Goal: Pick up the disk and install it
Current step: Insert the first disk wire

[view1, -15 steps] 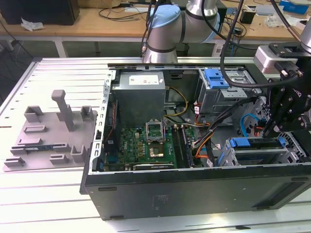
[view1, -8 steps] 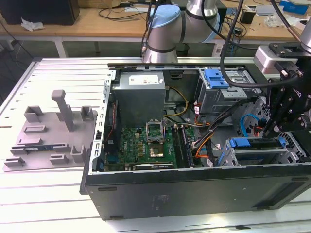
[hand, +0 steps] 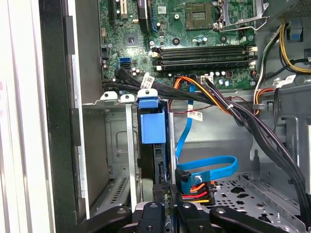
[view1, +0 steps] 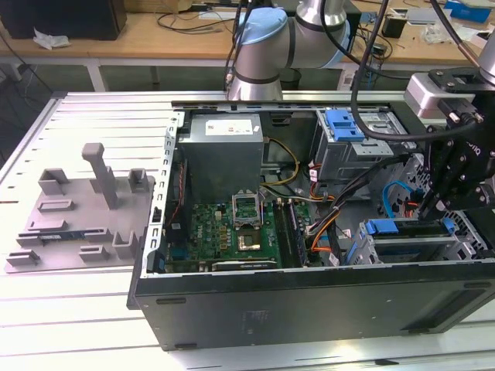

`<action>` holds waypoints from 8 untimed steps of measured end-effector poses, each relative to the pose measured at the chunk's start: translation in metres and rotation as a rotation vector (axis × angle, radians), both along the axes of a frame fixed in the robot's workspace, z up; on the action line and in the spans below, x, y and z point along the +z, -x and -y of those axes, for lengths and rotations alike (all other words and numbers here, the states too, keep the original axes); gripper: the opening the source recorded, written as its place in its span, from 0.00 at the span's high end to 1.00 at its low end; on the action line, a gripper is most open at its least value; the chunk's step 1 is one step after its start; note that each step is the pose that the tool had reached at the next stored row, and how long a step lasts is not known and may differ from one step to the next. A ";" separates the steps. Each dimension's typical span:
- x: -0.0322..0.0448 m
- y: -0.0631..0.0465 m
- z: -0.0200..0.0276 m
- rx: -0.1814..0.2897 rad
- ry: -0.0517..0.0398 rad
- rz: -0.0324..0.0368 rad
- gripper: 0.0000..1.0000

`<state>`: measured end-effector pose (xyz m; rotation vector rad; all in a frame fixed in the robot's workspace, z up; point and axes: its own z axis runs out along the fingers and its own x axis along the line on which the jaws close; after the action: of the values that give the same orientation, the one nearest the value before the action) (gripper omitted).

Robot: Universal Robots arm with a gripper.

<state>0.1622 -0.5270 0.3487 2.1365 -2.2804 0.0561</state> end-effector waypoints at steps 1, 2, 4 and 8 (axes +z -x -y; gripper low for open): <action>0.0000 0.000 0.0000 0.001 0.0000 0.0000 0.83; 0.0000 0.000 0.0001 0.001 0.0000 0.0000 0.83; 0.0000 0.000 0.0001 0.003 0.0001 0.0000 0.83; -0.0003 0.000 0.0001 0.005 0.0000 0.0000 0.83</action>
<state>0.1622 -0.5271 0.3484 2.1421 -2.2752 0.0562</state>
